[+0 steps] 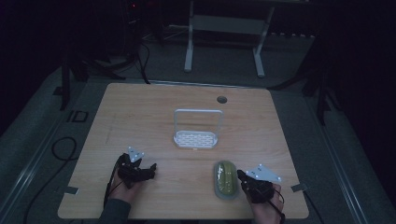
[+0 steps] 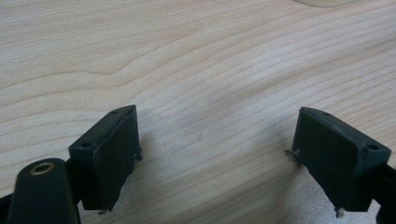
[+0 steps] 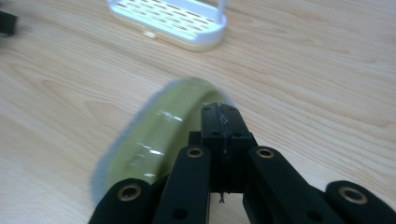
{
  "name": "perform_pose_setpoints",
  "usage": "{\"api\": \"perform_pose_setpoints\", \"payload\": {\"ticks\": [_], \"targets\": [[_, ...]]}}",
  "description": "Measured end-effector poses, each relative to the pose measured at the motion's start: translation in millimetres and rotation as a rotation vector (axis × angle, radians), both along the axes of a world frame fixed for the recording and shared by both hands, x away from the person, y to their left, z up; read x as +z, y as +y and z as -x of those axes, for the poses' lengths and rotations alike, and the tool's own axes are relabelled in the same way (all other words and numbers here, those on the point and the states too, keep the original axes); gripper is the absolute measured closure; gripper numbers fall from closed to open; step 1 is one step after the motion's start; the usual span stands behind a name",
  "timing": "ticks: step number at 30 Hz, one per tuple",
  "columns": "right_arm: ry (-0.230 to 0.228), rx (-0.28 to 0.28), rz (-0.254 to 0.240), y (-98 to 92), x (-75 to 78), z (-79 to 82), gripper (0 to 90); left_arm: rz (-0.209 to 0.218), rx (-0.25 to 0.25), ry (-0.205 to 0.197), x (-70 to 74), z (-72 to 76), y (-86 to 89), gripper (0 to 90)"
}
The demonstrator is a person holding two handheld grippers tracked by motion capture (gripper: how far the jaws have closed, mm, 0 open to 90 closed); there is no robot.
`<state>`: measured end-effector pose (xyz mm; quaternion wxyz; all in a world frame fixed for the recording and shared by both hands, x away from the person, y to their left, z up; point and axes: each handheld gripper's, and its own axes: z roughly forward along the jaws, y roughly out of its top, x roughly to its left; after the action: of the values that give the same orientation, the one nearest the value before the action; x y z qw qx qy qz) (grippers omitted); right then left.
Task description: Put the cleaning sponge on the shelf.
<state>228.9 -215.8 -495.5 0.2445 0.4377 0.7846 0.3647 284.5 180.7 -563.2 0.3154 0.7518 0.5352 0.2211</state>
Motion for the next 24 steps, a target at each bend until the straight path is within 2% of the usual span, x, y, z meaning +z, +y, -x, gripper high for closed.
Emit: {"api": "perform_pose_setpoints", "payload": {"ticks": [9, 18, 24], "targets": [[0.025, 0.088, -0.020, 23.7, 5.3, 11.0, 89.7, 0.000, 0.000, 0.000, 0.0, 0.0, 0.0, 15.2], [0.074, 0.151, 0.001, 42.3, -11.2, 19.0, 88.9, 0.000, 0.000, 0.000, 0.0, 0.0, 0.0, 15.2], [0.109, 0.155, 0.017, 45.6, -18.8, 17.8, 88.7, 0.001, 0.001, 0.000, 0.0, 0.0, -0.1, 15.2]]}}
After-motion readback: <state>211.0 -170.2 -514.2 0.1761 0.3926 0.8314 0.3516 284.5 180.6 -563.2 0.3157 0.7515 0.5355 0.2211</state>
